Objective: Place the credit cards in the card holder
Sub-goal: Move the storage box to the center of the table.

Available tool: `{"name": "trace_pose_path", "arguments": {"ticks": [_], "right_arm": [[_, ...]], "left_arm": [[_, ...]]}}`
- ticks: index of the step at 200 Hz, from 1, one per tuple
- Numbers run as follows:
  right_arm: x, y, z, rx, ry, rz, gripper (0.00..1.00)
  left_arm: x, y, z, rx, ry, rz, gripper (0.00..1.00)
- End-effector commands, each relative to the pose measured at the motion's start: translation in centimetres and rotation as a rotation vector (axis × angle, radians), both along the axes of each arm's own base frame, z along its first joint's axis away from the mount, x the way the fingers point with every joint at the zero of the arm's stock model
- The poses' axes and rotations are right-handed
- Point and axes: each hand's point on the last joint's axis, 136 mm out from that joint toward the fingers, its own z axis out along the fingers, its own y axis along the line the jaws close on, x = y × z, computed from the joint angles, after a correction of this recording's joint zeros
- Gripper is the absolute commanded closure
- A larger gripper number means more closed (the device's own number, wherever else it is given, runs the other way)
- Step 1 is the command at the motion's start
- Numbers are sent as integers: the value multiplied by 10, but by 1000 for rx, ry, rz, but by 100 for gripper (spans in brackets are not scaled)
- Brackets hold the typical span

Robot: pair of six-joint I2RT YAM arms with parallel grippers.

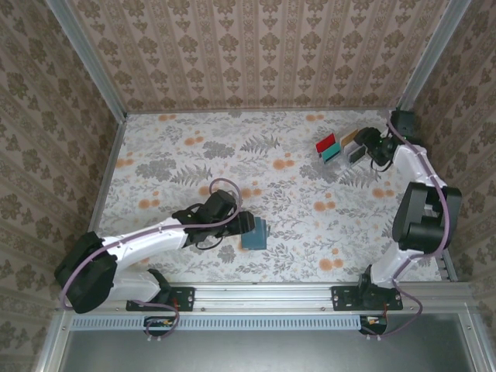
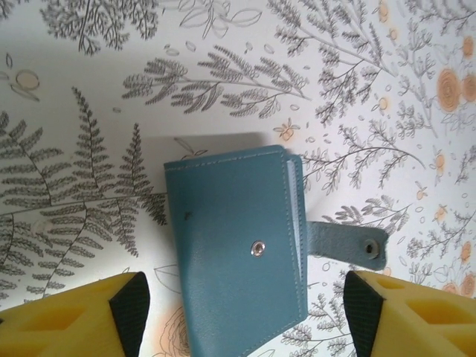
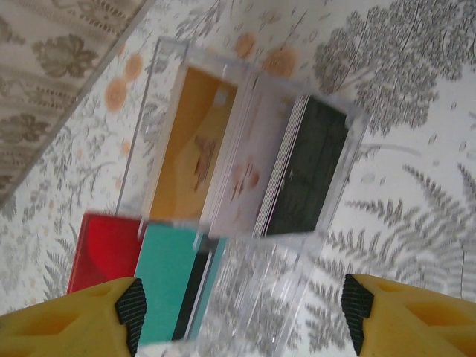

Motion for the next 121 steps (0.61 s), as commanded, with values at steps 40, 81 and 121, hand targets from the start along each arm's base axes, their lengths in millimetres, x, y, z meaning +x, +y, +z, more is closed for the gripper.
{"name": "trace_pose_path", "arguments": {"ticks": [40, 81, 121], "right_arm": [[59, -26, -3, 156, -117, -27, 22], [89, -37, -16, 229, -139, -45, 20], [106, -39, -29, 252, -131, -30, 16]], "left_arm": [[23, -3, 33, 0, -99, -12, 22], [27, 0, 39, -2, -101, -1, 20], [28, 5, 38, 2, -98, 18, 20]]}}
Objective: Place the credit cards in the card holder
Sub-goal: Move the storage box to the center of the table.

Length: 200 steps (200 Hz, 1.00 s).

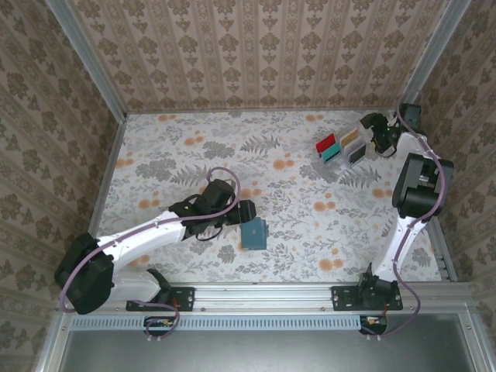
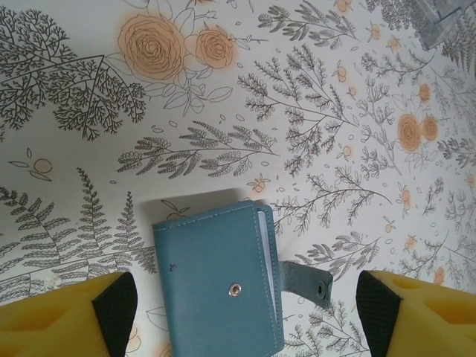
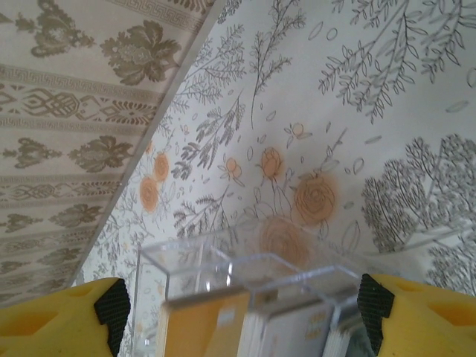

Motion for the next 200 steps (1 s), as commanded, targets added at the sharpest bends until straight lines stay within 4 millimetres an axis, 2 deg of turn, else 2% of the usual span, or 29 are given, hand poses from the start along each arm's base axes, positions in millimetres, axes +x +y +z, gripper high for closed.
{"name": "trace_pose_path", "arguments": {"ticks": [1, 24, 41, 89, 118, 147, 175, 200], "right_arm": [[17, 3, 7, 43, -43, 26, 16], [23, 7, -1, 77, -40, 54, 16], [24, 6, -4, 71, -29, 60, 10], [20, 19, -15, 110, -14, 136, 10], [14, 30, -23, 147, 3, 185, 10], [5, 47, -16, 180, -25, 248, 11], [-7, 64, -17, 189, -18, 292, 11], [-24, 76, -14, 205, -23, 302, 12]], "left_arm": [[4, 6, 11, 9, -28, 13, 19], [5, 7, 10, 7, -26, 18, 19], [5, 7, 11, 8, -26, 18, 19], [5, 10, 11, 12, -20, 21, 18], [5, 10, 11, 5, -21, 23, 18], [4, 10, 12, 7, -20, 15, 18], [3, 11, 11, 1, -20, 20, 18], [1, 12, 13, -8, -23, 21, 17]]}}
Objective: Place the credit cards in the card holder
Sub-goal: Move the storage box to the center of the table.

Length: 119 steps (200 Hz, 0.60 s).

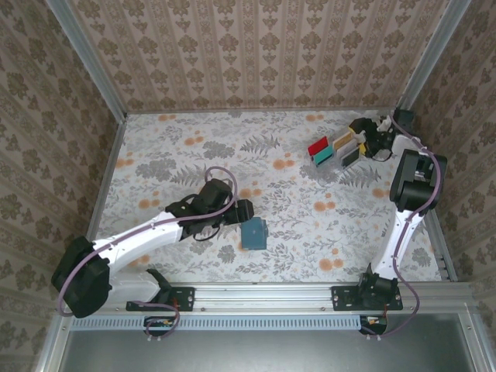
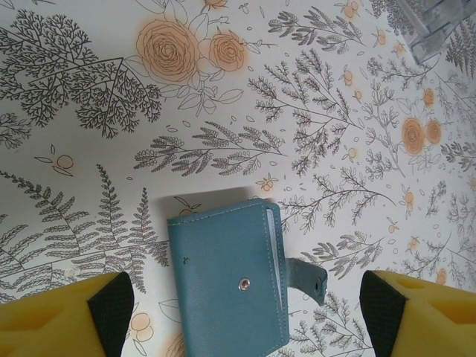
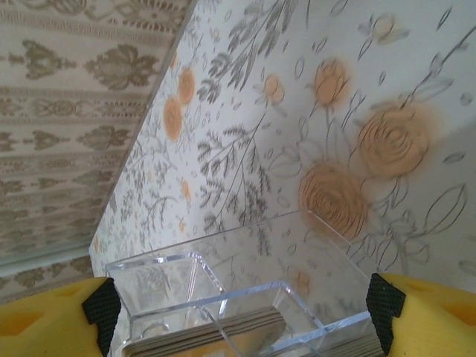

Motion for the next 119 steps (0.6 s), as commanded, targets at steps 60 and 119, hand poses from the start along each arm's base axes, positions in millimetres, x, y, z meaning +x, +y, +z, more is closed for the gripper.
{"name": "trace_pose_path", "arguments": {"ticks": [60, 119], "right_arm": [[-70, 81, 9, 88, 0, 94, 11], [-122, 119, 1, 69, 31, 100, 11]], "left_arm": [[-1, 13, 11, -23, -34, 32, 16], [-4, 13, 14, -41, -27, 35, 16]]}}
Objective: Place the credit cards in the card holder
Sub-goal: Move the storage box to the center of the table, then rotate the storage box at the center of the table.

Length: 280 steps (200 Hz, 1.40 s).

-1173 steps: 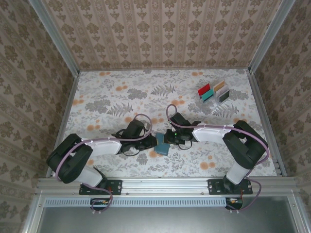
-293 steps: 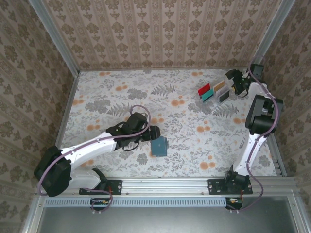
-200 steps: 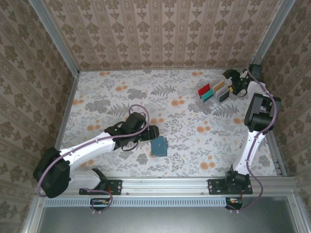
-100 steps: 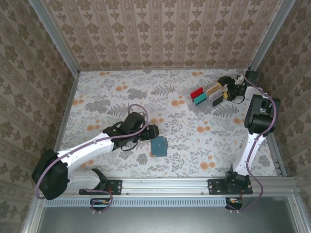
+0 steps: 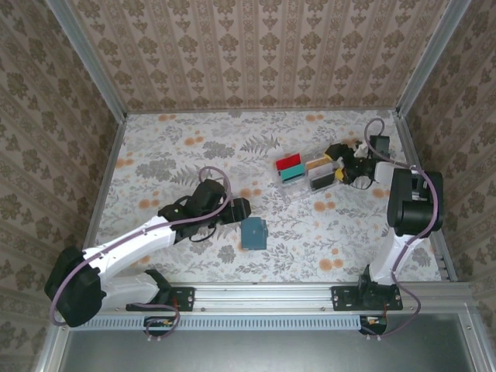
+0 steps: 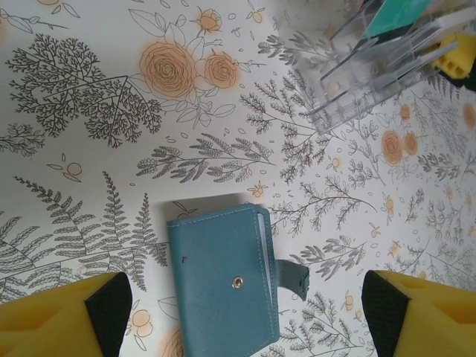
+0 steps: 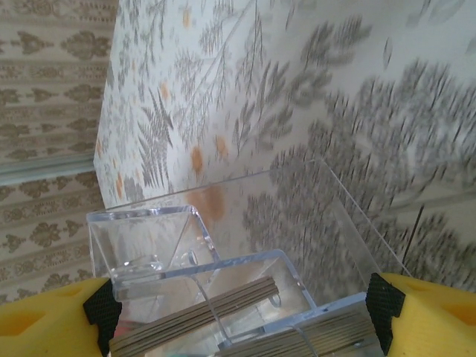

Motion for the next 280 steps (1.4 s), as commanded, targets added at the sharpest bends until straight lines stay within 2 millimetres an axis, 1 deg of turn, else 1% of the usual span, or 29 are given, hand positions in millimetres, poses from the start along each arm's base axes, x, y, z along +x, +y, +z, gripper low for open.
{"name": "trace_pose_path", "arguments": {"ticks": [1, 30, 51, 63, 85, 102, 118, 130, 158, 174, 191, 206, 220, 252, 280], "right_arm": [[-15, 8, 7, -8, -11, -15, 11], [-38, 21, 11, 5, -19, 14, 12], [-51, 29, 12, 13, -19, 35, 12], [-58, 37, 12, 24, -22, 58, 12], [-66, 53, 15, 46, -37, 106, 11], [-68, 57, 17, 47, -38, 113, 11], [-70, 62, 22, 79, -45, 114, 10], [-77, 68, 24, 85, -43, 126, 10], [-90, 69, 27, 59, -56, 112, 7], [-95, 68, 27, 28, -56, 128, 7], [-101, 64, 23, -42, -39, 154, 7], [-105, 55, 17, -138, -20, 173, 7], [-108, 52, 12, -198, -6, 198, 9], [-105, 56, 9, -228, -7, 246, 15], [-95, 55, 6, -228, -6, 235, 15]], "left_arm": [[-2, 6, 0, -2, 6, 20, 16], [-1, 2, -1, -21, 7, 19, 16], [4, -3, -3, -38, 28, 22, 16], [8, -5, -5, -41, 38, 29, 16], [16, -13, -6, -62, 53, 26, 15], [23, -19, -5, -75, 60, 17, 15], [29, -20, -8, -71, 79, 27, 15], [35, -20, -10, -74, 91, 36, 16], [51, -15, -16, -92, 113, 71, 17], [59, -16, -19, -116, 127, 77, 21], [65, -21, -21, -114, 139, 64, 25], [68, -29, -22, -122, 148, 41, 26], [69, -35, -28, -117, 168, 28, 27], [72, -50, -36, -109, 191, -8, 31], [72, -62, -43, -78, 213, -35, 33]]}}
